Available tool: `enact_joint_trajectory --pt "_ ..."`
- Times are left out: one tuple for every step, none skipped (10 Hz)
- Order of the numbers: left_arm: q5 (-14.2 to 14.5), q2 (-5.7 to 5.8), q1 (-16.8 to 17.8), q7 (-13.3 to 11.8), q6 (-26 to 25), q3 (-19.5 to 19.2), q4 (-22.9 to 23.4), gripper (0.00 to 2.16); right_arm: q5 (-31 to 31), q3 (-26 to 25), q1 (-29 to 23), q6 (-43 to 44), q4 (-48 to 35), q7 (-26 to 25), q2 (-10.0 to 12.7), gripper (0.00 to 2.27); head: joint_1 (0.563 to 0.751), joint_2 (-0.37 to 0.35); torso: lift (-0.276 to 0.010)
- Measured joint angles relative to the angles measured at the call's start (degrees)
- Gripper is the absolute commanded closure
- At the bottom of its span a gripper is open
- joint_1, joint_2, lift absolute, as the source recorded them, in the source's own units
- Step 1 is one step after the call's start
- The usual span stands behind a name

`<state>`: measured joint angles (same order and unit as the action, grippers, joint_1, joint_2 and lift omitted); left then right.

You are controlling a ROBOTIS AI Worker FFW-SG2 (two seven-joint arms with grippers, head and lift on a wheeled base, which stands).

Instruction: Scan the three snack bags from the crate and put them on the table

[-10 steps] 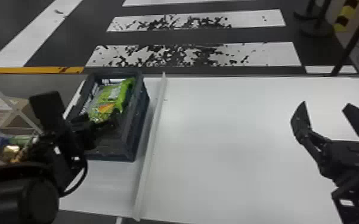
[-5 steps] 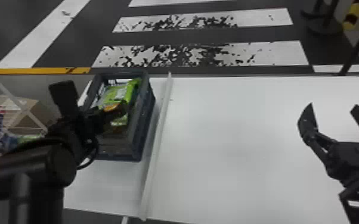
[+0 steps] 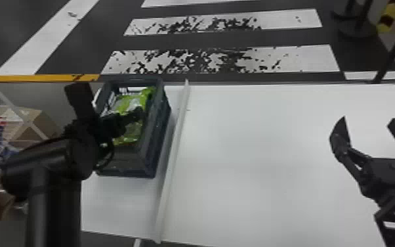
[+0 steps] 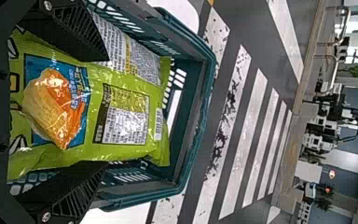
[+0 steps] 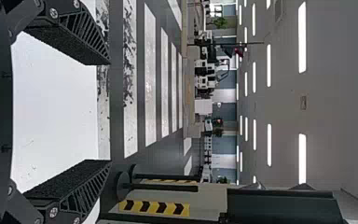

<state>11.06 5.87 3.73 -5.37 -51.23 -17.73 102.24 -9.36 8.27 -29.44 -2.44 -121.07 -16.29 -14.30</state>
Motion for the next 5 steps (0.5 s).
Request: enact_joint_trajectory --pt "-0.4 0.04 0.4 -1.1 -0.1 -0.1 -1.0 1.18 0.1 0.0 0.0 0.5 0.0 -0.1 -0.1 0.14 0.695 0.165 -0.094" --pt "-0.5 0.29 0.8 -1.2 -1.2 -0.2 -1.6 2.03 0.1 0.0 0.0 0.8 -0.2 -0.1 -0.2 0.14 0.695 0.165 -0.094" --pt "-0.5 0.44 0.8 0.2 -2.1 0.0 -1.7 2.13 0.2 0.2 -0.1 1.0 -0.3 -0.1 -0.2 0.14 0.695 0.171 -0.094" --pt "-0.4 0.46 0.5 0.2 -3.0 0.2 -1.4 2.13 0.3 0.3 -0.2 1.2 -0.3 -0.2 -0.2 0.14 0.695 0.172 -0.094" --pt "-0.3 0.49 0.1 -0.6 -3.5 0.0 -1.2 2.13 0.4 0.5 -0.4 1.4 -0.4 -0.4 -0.2 0.14 0.695 0.170 -0.094"
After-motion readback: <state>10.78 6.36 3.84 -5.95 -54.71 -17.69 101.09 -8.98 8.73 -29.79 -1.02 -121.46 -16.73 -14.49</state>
